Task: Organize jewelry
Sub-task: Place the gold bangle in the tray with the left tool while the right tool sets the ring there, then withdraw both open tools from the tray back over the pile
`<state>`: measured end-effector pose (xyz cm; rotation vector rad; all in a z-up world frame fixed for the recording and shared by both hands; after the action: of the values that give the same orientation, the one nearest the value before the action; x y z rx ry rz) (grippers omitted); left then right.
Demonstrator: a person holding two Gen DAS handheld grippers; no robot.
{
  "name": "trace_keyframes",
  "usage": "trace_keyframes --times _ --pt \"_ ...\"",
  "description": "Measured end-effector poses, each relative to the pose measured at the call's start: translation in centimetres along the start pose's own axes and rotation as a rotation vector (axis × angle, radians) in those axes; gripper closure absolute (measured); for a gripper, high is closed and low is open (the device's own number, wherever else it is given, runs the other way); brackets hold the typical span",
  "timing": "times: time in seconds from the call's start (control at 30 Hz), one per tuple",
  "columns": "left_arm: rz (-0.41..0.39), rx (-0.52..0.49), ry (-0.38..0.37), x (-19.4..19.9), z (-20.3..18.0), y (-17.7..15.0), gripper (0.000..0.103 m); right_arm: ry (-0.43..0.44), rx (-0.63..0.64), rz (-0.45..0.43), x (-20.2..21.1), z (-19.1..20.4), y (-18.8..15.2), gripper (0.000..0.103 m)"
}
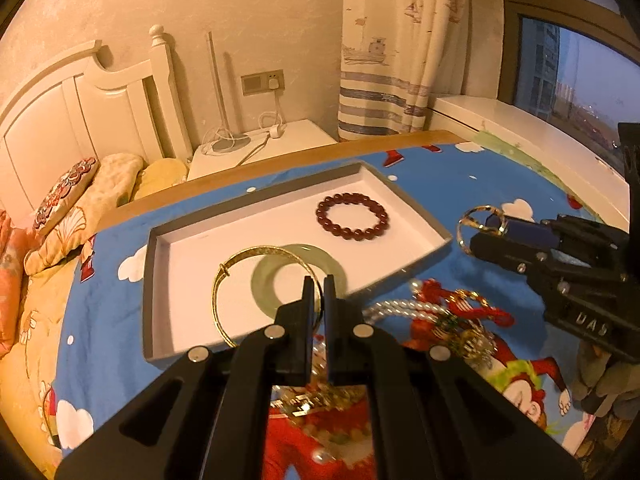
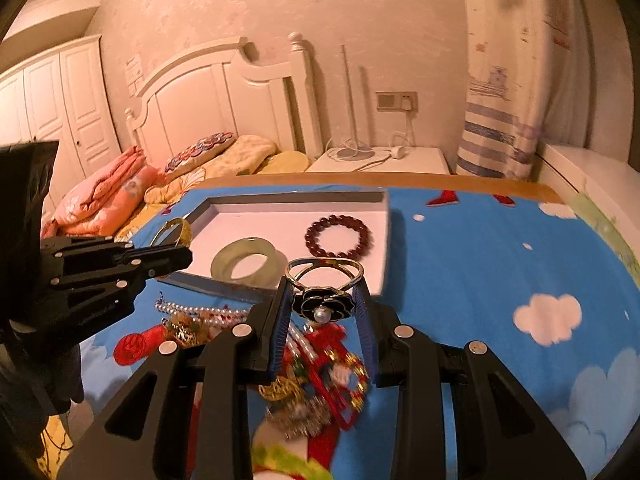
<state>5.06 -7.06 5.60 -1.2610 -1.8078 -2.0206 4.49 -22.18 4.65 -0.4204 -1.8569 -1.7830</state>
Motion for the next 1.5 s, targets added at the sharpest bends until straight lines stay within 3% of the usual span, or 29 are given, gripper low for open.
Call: trace_keyframes --times 0.3,0.63,1.07,1.17,1.23,1.37,1.43,1.5 --pt "0.048 0.021 0.035 -2.9 3.8 3.0 0.099 -0.033 0.083 0.030 -4.1 2.4 2.2 0.072" --pt "0.151 0.163 0.006 -8.3 8.0 5.2 0.099 -0.016 0.081 0.095 -7.9 2.6 2.3 0.072" --pt "0.221 0.263 0.023 -12.7 9.5 5.8 0.098 0.019 0.093 0.119 -9.3 3.1 2.1 0.072" --pt "0.195 0.281 0.033 -12.1 9.9 5.8 0.086 0.033 0.090 0.123 -9.4 3.0 2.3 0.071" --pt "0.168 0.278 0.071 -10.9 10.0 5.7 0.048 0.031 0.068 0.105 -9.0 2.5 2.6 0.063" --pt "0.088 0.210 0.153 -7.0 9.2 5.7 0.032 0.002 0.014 0.034 -6.8 0.8 4.0 0.063" --pt "0.031 0.161 0.201 -4.4 8.2 5.4 0.014 -0.010 -0.016 -0.004 -5.1 -0.6 4.7 0.063" --pt "-0.020 0.119 0.239 -2.0 7.6 4.7 0.005 -0.022 -0.036 -0.035 -3.4 -1.8 5.0 0.063"
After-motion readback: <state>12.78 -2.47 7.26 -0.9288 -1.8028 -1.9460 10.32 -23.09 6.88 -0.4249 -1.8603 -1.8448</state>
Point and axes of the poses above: each gripper's, at about its wrist camera, not at the fingertips, and x roughly against the way its jaws point, z to its left, y to its top, the point moved 3 cm from there along -x, roughly the way its jaws point, and after that the axes turned 12 degrees about -y, right-handed, at the moved point
